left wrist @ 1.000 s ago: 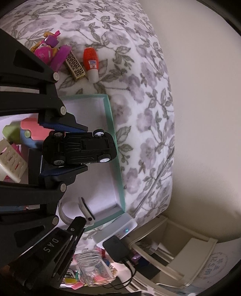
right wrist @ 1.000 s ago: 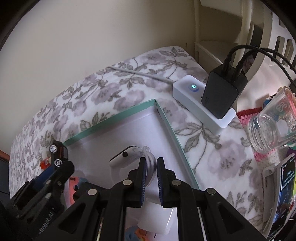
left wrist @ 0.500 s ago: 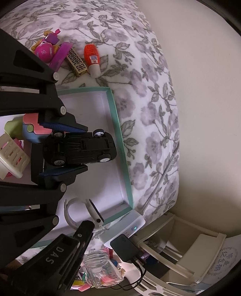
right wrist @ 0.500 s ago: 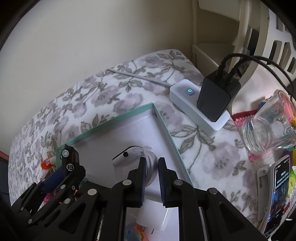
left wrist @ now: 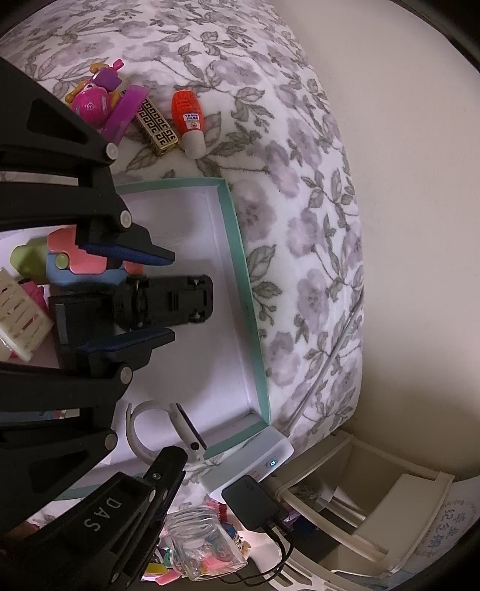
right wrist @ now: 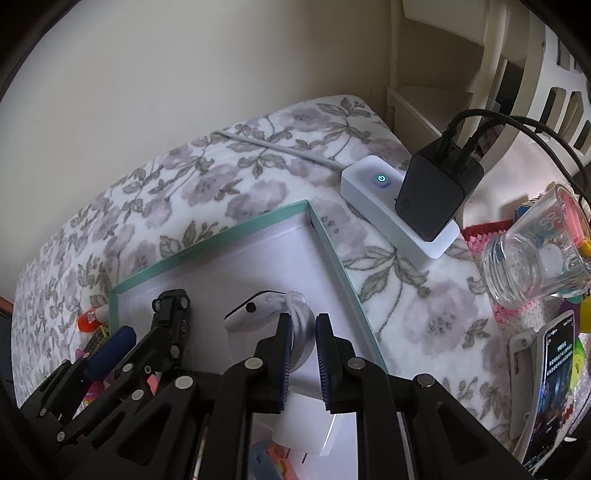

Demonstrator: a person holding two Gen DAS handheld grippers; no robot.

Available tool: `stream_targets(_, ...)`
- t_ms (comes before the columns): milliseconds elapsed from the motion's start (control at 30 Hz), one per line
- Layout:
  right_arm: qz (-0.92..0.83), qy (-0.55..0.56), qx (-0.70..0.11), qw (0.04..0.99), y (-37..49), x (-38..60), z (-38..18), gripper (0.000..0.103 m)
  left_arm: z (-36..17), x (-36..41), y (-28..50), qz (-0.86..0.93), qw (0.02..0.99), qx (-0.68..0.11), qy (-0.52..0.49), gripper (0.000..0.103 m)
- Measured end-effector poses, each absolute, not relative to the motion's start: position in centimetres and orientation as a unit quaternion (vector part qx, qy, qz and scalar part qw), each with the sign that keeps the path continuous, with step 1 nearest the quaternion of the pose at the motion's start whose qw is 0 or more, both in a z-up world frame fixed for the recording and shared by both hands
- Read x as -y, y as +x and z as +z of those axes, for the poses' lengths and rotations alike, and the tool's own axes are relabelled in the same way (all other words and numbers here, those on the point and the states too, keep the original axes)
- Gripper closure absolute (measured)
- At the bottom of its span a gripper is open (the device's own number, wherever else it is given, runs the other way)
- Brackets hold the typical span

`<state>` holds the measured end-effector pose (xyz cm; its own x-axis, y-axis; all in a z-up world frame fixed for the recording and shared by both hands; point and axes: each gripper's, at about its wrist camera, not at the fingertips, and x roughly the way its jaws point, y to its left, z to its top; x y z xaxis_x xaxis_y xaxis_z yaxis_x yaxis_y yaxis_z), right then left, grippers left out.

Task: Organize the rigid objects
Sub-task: 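Lower the toy car and watch band into the tray, open both grippers, then move both tools back over the remaining pile of items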

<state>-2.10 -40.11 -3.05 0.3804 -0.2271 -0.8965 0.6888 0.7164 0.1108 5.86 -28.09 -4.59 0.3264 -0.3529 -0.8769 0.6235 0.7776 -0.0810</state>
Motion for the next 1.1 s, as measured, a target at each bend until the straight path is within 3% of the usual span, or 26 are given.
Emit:
stream_targets(400,-0.292,0.245,-0.469,0.797,-2.2,40.2,-2.5,0.082,-3.7,26.5,7.3,-0.275,0.816,-0.494,0.123,0.051)
stream_targets(500,-0.293,0.246,-0.467,0.797,-2.2,40.2,-2.4,0.068,-3.6,25.7,8.1,-0.259,0.821,-0.496,0.112,0.041)
stream_targets(667,-0.288,0.245,-0.460,0.803,-2.0,39.9,-2.3,0.048,-3.6,23.9,9.8,-0.224,0.828,-0.506,0.089,0.037)
stream_targets(767,-0.282,0.240,-0.458,0.808,-1.6,39.5,-2.1,0.042,-3.9,23.0,10.7,-0.197,0.832,-0.513,0.084,0.019)
stream_targets(1100,-0.272,0.235,-0.461,0.811,-0.6,38.6,-2.3,0.029,-4.4,20.0,12.9,-0.131,0.837,-0.528,0.065,0.018)
